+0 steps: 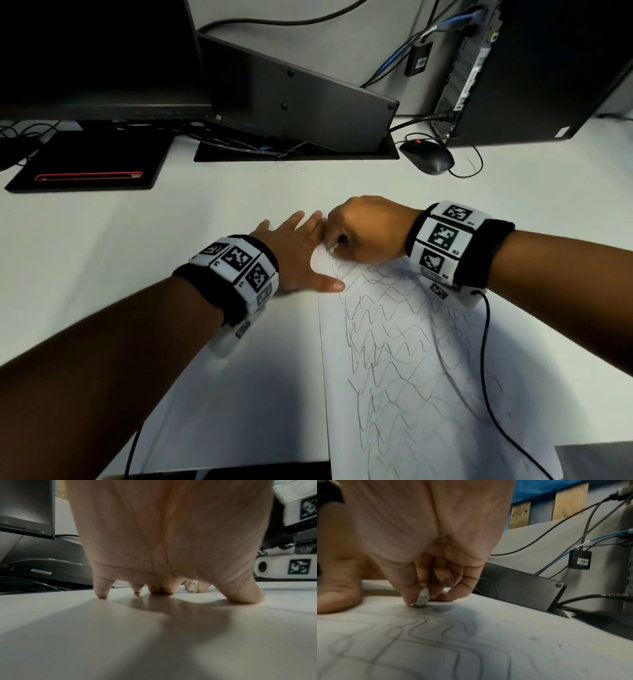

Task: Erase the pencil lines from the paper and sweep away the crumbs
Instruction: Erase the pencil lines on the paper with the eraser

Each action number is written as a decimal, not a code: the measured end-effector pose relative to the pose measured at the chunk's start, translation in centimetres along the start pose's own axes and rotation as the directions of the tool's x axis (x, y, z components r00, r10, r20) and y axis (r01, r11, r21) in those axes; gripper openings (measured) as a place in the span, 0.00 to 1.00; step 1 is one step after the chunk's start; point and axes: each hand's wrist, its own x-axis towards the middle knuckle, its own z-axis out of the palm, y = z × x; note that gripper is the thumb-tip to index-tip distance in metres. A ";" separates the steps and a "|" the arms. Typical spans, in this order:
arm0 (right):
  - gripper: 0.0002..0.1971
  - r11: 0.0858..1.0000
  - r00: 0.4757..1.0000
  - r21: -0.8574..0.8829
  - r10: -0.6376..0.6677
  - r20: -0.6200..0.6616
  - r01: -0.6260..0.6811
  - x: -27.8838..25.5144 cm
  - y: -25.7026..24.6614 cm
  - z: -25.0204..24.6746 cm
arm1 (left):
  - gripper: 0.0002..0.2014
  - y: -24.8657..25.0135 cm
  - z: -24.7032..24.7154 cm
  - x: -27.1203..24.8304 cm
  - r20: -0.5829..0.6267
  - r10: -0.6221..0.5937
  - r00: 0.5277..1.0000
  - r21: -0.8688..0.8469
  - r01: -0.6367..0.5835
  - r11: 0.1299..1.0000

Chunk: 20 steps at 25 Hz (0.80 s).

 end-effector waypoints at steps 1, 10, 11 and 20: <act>0.09 0.999 1.000 0.031 0.013 0.000 -0.013 -0.3 0.0 0.1 | 0.56 0.0 0.0 0.0 0.003 -0.002 1.000 0.012 0.002 1.000; 0.08 0.985 0.996 0.153 0.084 0.017 -0.085 -0.7 1.0 -0.4 | 0.57 0.4 -0.2 -0.2 0.005 -0.016 1.000 0.056 0.015 0.998; 0.08 0.979 0.993 0.171 0.120 -0.019 -0.115 -0.6 1.4 -0.4 | 0.58 0.4 -0.2 -0.2 -0.006 -0.014 1.000 0.058 0.015 0.998; 0.08 0.965 0.969 0.197 0.201 -0.144 -0.171 -0.6 2.1 0.5 | 0.53 1.7 -0.7 0.3 -0.036 0.059 0.998 0.029 -0.057 0.998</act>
